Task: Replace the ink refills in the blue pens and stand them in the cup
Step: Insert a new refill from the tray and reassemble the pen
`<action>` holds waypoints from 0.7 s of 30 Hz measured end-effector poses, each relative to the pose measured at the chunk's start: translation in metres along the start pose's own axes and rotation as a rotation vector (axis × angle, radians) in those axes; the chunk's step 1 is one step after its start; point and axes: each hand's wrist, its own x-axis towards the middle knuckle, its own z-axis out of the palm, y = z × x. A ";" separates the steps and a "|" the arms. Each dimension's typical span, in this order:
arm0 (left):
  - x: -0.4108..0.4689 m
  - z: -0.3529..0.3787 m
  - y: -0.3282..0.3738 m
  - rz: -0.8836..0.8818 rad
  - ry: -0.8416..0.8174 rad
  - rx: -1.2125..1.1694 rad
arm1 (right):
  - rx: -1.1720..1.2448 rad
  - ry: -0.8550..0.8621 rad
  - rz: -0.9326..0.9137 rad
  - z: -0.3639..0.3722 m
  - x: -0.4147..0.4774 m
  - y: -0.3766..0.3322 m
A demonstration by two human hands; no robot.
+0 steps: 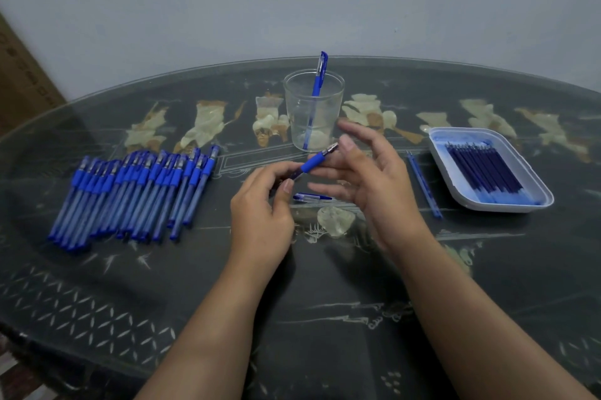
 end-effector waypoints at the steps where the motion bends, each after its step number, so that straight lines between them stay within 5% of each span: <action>1: 0.000 0.000 0.000 -0.006 0.006 -0.006 | -0.016 -0.013 -0.011 0.000 0.000 0.001; 21: 0.001 -0.001 0.000 0.008 -0.014 0.018 | -0.032 0.044 -0.010 0.001 0.000 0.003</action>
